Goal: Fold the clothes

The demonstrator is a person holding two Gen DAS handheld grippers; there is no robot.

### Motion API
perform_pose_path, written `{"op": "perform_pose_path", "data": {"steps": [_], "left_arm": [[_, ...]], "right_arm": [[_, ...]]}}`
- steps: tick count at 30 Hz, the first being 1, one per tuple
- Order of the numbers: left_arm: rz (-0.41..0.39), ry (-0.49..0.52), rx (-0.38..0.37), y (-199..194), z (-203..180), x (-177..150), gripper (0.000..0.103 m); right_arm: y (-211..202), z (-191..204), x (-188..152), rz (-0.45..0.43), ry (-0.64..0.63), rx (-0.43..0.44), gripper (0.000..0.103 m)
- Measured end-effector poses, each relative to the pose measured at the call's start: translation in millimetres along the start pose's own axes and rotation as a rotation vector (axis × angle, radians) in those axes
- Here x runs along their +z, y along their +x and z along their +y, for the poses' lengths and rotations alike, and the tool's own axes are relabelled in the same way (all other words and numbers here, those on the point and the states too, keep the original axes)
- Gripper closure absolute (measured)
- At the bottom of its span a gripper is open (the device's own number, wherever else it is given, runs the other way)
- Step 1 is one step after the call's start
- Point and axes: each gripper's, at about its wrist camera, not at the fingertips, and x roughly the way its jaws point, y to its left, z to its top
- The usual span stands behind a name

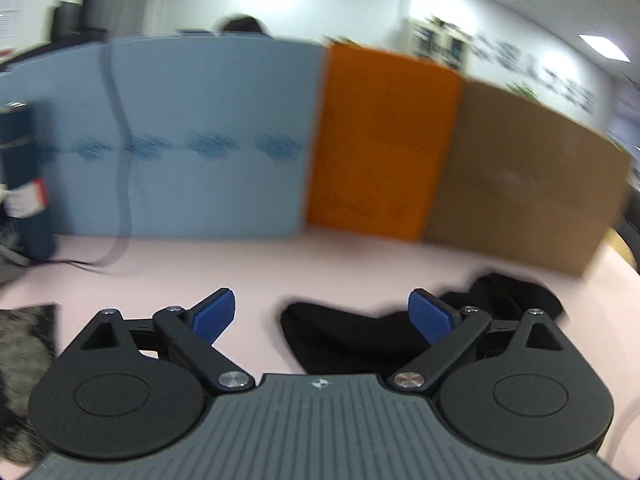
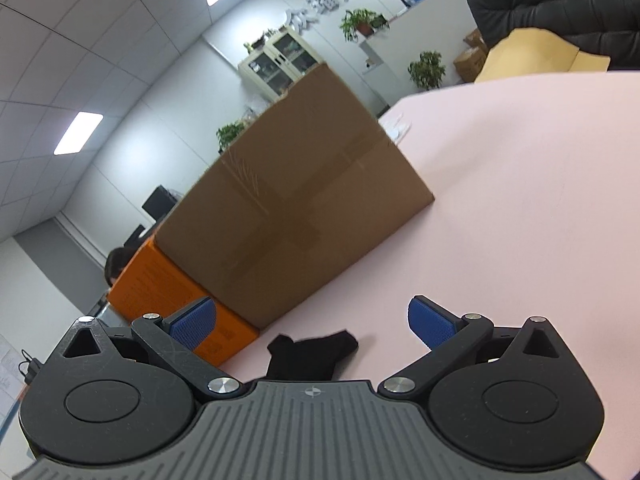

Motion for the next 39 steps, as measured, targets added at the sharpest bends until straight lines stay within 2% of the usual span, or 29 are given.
{"op": "perform_pose_path", "data": {"steps": [1, 3, 7, 10, 12, 13, 14, 15, 16, 17, 19, 20, 23, 25, 30, 36, 39], "left_arm": [[0.033, 0.042, -0.062, 2.1, -13.1, -7.0, 0.002], [0.095, 0.135, -0.184, 7.4, -44.9, -19.5, 0.001], [0.166, 0.32, -0.317, 21.4, -109.7, -35.3, 0.0], [0.207, 0.459, -0.276, 36.1, -145.8, -50.3, 0.0], [0.216, 0.517, -0.249, 41.9, -159.2, -56.5, 0.002], [0.209, 0.533, -0.251, 41.6, -161.8, -57.3, 0.009], [0.199, 0.538, -0.262, 41.2, -160.7, -59.3, 0.024], [0.189, 0.535, -0.275, 40.1, -158.8, -61.6, 0.035], [0.184, 0.521, -0.283, 39.1, -155.8, -61.8, 0.059], [0.185, 0.492, -0.286, 38.3, -151.4, -59.2, 0.077], [0.16, 0.427, -0.281, 34.1, -141.0, -53.0, 0.092], [0.137, 0.399, -0.273, 31.1, -135.6, -49.0, 0.096], [0.049, 0.32, -0.218, 21.2, -113.1, -33.5, 0.098], [0.004, 0.249, -0.155, 14.7, -91.9, -22.2, 0.098], [-0.064, 0.056, 0.007, -7.7, -25.3, -2.7, 0.098], [-0.075, -0.032, 0.208, -40.2, 35.1, -5.6, 0.099], [-0.042, -0.073, 0.244, -52.5, 54.7, -16.6, 0.098]], "right_arm": [[6.0, -0.5, -2.9, 0.018, 0.006, 0.006, 0.0], [15.1, 1.0, -6.5, 0.053, 0.01, 0.023, 0.0], [22.2, 3.8, -10.7, 0.091, -0.023, 0.063, 0.0], [23.1, -4.6, -15.6, 0.093, -0.039, 0.066, 0.0], [23.4, -13.0, -19.2, 0.095, -0.041, 0.057, 0.0], [22.7, -17.8, -19.7, 0.098, -0.031, 0.054, 0.0], [22.0, -22.7, -20.2, 0.1, -0.021, 0.051, 0.0], [21.6, -27.5, -21.0, 0.101, -0.01, 0.047, 0.0], [22.0, -31.9, -22.6, 0.101, 0.0, 0.043, 0.0], [22.5, -35.3, -23.5, 0.103, 0.012, 0.039, 0.0], [24.8, -39.1, -25.2, 0.114, 0.037, 0.035, 0.0], [27.0, -39.8, -26.1, 0.121, 0.047, 0.034, 0.0], [35.1, -41.3, -28.0, 0.139, 0.056, 0.033, 0.0], [38.2, -41.3, -27.1, 0.141, 0.051, 0.036, 0.0], [45.2, -40.1, -24.3, 0.141, 0.04, 0.041, 0.0], [60.4, -33.8, -24.5, 0.165, -0.003, 0.063, 0.0], [81.3, -22.4, -27.6, 0.227, -0.089, 0.093, 0.0]]}}
